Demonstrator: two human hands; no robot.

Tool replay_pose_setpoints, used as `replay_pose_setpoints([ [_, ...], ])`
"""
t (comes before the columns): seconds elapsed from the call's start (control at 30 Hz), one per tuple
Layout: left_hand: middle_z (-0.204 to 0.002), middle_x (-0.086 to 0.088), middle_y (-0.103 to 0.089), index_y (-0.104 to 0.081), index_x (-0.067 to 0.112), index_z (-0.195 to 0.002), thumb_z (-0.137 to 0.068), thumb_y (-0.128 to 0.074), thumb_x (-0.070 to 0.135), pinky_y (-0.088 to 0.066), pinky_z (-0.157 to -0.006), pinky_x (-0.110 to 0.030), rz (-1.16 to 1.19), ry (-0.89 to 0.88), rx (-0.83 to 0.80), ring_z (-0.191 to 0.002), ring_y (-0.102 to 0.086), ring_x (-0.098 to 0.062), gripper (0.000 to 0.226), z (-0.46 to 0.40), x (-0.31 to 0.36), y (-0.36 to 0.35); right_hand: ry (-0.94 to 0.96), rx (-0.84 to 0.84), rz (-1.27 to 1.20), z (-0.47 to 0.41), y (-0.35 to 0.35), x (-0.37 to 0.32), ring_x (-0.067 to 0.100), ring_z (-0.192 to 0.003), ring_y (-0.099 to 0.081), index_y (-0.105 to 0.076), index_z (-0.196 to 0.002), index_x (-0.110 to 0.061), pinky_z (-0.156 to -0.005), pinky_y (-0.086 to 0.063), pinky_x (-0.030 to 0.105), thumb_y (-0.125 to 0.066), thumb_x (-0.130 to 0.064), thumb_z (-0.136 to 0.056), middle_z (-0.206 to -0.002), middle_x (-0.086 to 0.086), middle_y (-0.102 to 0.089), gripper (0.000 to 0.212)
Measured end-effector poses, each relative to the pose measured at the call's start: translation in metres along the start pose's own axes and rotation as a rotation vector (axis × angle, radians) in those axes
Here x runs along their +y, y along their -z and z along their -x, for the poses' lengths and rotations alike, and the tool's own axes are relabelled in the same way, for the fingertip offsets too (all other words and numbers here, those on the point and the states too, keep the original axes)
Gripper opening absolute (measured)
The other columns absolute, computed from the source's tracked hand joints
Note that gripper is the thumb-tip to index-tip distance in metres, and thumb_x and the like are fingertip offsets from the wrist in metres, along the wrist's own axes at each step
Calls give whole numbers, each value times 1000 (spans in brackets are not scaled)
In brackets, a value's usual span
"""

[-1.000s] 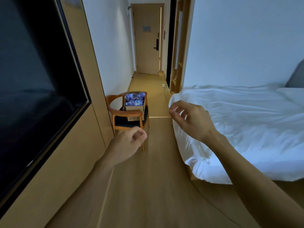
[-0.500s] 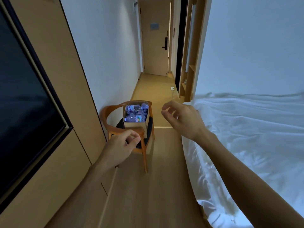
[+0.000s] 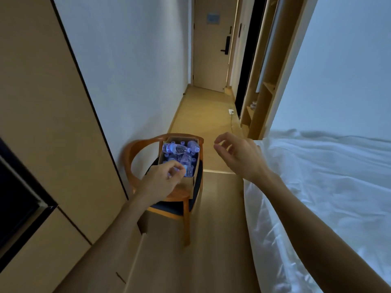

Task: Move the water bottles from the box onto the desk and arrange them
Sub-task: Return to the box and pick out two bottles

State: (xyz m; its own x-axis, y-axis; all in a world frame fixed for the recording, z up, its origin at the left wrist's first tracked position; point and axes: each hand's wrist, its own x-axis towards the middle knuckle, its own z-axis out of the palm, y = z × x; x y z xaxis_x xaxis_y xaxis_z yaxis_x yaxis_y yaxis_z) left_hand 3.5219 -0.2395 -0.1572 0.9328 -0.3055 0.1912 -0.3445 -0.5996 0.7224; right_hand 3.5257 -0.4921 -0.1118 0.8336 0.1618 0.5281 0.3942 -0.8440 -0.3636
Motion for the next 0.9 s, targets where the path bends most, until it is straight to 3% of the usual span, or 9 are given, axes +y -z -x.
replay_pose_setpoints([
  [0.07,-80,14,-63,-61,38,-97,-95,-52,46,-49,-61,-23,-3,-2,-30,-69,-60,-4,12,-42,-14,0,-27,4,6,-28,-16,19,-1,-71,-62,-55,-106,-38,-61,-58,33,-41,-57,-93,-85,-23,-60,27],
  [0.3,-79,19,-62,-58,43,-91,-94,-52,45,-40,-58,-12,-31,-19,-75,-74,-58,7,7,-169,-53,-15,-112,-3,-8,-106,-66,96,-3,-70,-61,-56,-106,-37,-62,-57,24,-47,-51,-95,-84,-22,-59,20],
  [0.43,-75,28,-61,-56,46,-88,-95,-53,44,-40,-53,-6,-26,11,-87,-73,-58,12,8,-231,-74,-34,-124,-30,-16,-149,-95,146,-8,-69,-59,-52,-104,-41,-58,-51,16,-43,-56,-93,-78,-32,-50,21],
  [0.57,-82,35,-60,-59,41,-91,-94,-52,45,-40,-54,-5,-47,61,-79,-72,-58,12,9,-296,-95,-53,-117,-79,-31,-200,-128,202,-6,-70,-60,-50,-105,-42,-59,-56,25,-40,-60,-91,-78,-31,-52,24],
  [0.7,-78,32,-62,-59,41,-88,-93,-54,44,-39,-53,-10,-71,193,-35,-67,-59,12,8,-355,-117,-70,-100,-203,-37,-249,-162,253,-2,-73,-60,-51,-104,-42,-64,-58,33,-44,-54,-93,-82,-25,-58,17],
  [0.8,-76,20,-65,-60,41,-91,-93,-56,45,-52,-62,-24,-64,308,-15,-67,-61,3,6,-390,-139,-82,-105,-323,-63,-287,-185,287,2,-80,-61,-53,-105,-39,-71,-57,38,-47,-51,-94,-90,-19,-63,17],
  [0.9,-78,12,-64,-60,42,-94,-94,-52,49,-51,-62,-26,-57,381,-12,-64,-59,0,10,-409,-161,-91,-104,-400,-108,-321,-209,309,8,-83,-62,-56,-104,-37,-73,-56,40,-49,-47,-94,-94,-14,-66,16],
])
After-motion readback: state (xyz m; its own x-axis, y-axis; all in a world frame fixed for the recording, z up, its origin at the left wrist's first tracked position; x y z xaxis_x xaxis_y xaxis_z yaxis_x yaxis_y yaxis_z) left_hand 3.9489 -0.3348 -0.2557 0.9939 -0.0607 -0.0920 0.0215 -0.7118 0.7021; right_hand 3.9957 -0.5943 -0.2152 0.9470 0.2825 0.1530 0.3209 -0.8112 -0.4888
